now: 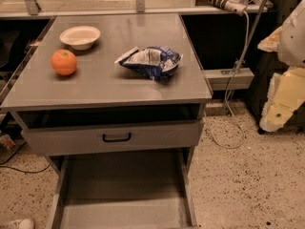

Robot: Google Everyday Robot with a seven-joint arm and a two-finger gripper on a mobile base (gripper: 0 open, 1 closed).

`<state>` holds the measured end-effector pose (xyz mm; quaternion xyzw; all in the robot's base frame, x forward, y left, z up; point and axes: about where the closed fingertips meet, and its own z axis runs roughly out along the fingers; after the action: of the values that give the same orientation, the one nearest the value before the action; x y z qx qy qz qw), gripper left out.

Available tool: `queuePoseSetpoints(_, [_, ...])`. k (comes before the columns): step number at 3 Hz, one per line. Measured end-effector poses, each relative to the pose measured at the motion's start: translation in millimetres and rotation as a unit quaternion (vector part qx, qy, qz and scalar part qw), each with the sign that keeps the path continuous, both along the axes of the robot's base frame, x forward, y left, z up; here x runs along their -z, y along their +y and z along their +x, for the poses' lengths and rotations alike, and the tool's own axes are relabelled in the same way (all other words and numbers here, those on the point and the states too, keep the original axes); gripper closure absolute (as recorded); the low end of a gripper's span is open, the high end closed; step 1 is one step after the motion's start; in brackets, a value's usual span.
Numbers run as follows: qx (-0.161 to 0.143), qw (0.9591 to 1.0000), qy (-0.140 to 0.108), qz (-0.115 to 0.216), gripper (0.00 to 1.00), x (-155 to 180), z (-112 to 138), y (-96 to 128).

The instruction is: Close middle drawer

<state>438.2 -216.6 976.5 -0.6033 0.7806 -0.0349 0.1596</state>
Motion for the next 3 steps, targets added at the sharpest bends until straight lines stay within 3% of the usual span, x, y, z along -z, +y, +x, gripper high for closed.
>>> queuePoseSetpoints(1, [0.0, 1.0, 0.0, 0.0, 0.0, 0.0, 0.0, 0.0])
queuePoseSetpoints(3, [0.0, 1.0, 0.0, 0.0, 0.42, 0.0, 0.0, 0.0])
